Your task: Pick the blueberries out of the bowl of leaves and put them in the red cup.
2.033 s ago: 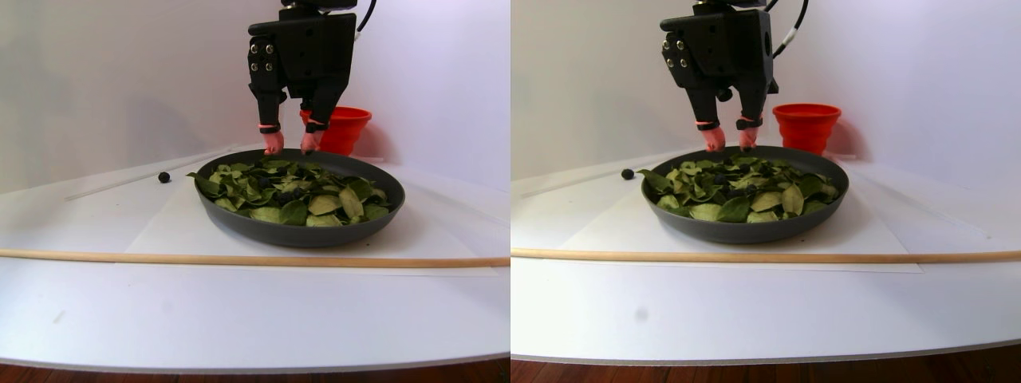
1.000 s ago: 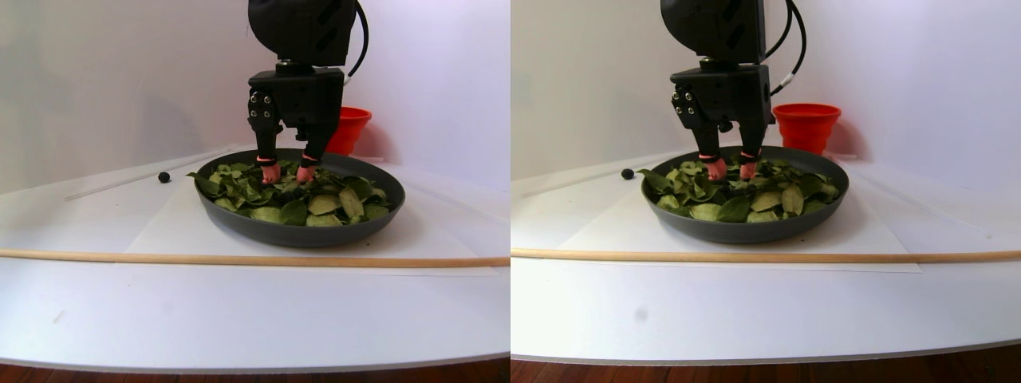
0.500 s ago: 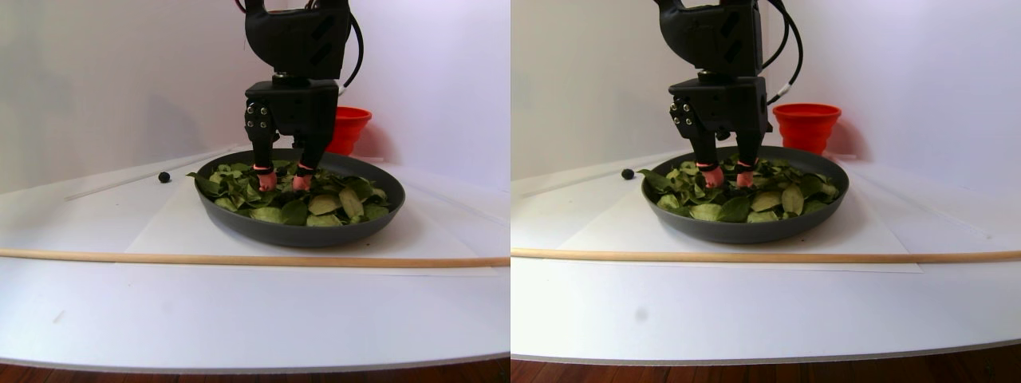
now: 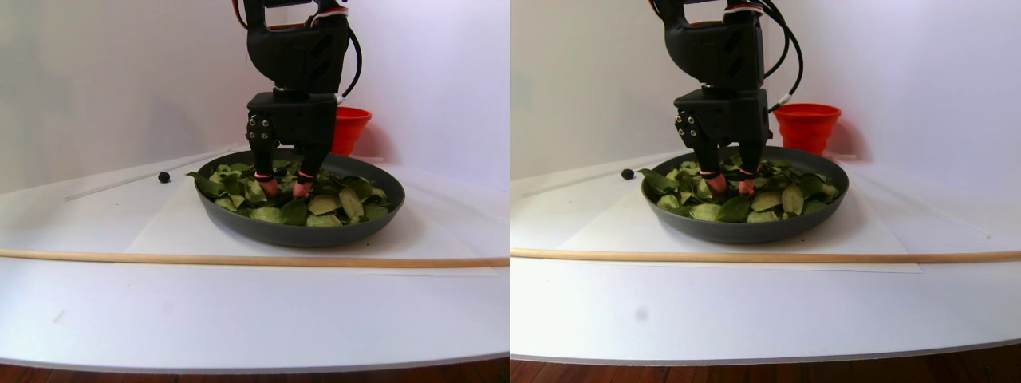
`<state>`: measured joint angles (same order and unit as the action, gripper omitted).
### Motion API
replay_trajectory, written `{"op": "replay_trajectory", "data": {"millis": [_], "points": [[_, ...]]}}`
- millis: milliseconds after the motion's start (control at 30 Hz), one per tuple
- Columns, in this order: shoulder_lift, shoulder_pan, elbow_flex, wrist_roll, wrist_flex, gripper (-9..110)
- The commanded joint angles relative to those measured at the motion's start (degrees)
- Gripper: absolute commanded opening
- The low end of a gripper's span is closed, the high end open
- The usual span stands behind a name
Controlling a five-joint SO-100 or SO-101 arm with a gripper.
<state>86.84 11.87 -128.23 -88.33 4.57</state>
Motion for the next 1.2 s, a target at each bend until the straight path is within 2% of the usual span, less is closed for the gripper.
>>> {"op": "replay_trajectory", "data": {"millis": [0, 1167], "points": [[0.4, 0.7, 1.8, -0.6, 0.9, 15], [-4.3, 1.1, 1.7, -1.1, 4.6, 11]]}}
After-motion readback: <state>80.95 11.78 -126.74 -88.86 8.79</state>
